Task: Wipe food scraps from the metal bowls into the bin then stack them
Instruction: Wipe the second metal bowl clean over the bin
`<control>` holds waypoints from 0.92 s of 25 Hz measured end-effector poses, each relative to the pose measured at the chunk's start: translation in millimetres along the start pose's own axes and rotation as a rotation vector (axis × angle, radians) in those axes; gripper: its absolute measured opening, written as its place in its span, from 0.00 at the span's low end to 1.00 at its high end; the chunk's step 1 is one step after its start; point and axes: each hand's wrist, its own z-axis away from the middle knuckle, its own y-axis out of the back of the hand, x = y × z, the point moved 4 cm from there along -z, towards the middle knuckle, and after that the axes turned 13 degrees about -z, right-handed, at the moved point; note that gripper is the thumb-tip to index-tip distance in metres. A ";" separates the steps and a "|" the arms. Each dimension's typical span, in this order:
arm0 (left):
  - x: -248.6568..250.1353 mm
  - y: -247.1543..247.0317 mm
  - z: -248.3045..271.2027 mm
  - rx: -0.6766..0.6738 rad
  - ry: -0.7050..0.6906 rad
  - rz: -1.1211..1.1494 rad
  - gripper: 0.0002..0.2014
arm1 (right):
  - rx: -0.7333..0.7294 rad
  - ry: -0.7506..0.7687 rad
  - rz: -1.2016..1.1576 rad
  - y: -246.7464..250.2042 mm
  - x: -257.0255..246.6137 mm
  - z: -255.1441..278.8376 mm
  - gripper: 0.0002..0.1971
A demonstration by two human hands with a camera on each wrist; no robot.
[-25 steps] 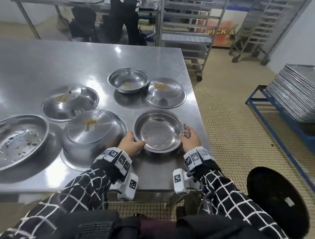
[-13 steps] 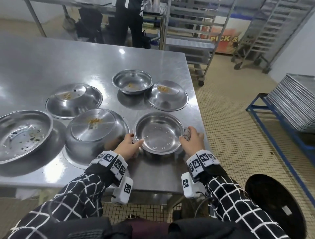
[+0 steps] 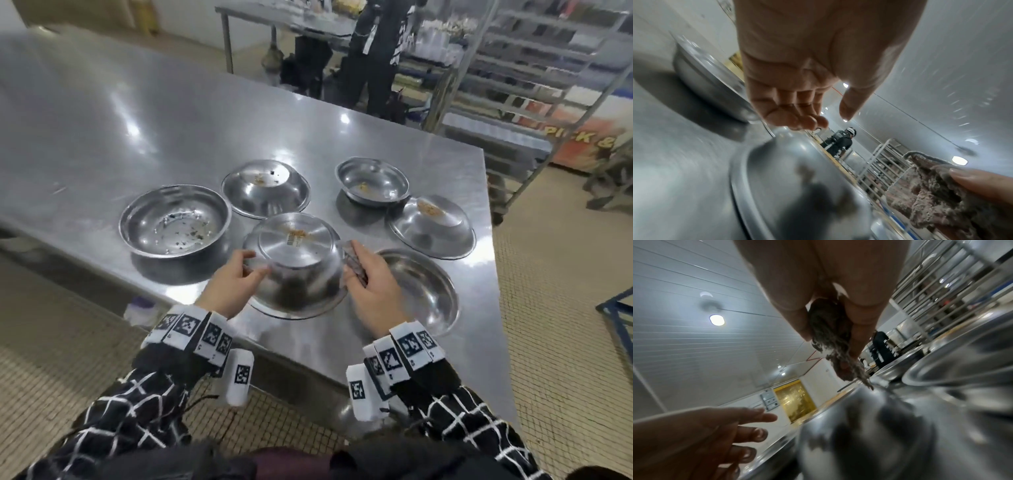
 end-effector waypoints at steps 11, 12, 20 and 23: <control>-135.1 158.6 -76.7 0.216 0.187 -0.309 0.23 | -0.173 -0.266 -0.137 -226.1 -35.2 -97.5 0.22; -144.0 165.2 -86.7 0.191 0.212 -0.270 0.23 | -0.155 -0.288 -0.118 -240.0 -33.6 -108.2 0.20; -181.7 172.7 -130.2 0.005 0.345 0.001 0.21 | 0.010 -0.474 -0.021 -281.0 -23.6 -146.2 0.18; -174.3 173.8 -124.5 -0.002 0.280 0.214 0.27 | 0.066 -0.508 -0.043 -283.3 -20.9 -145.5 0.14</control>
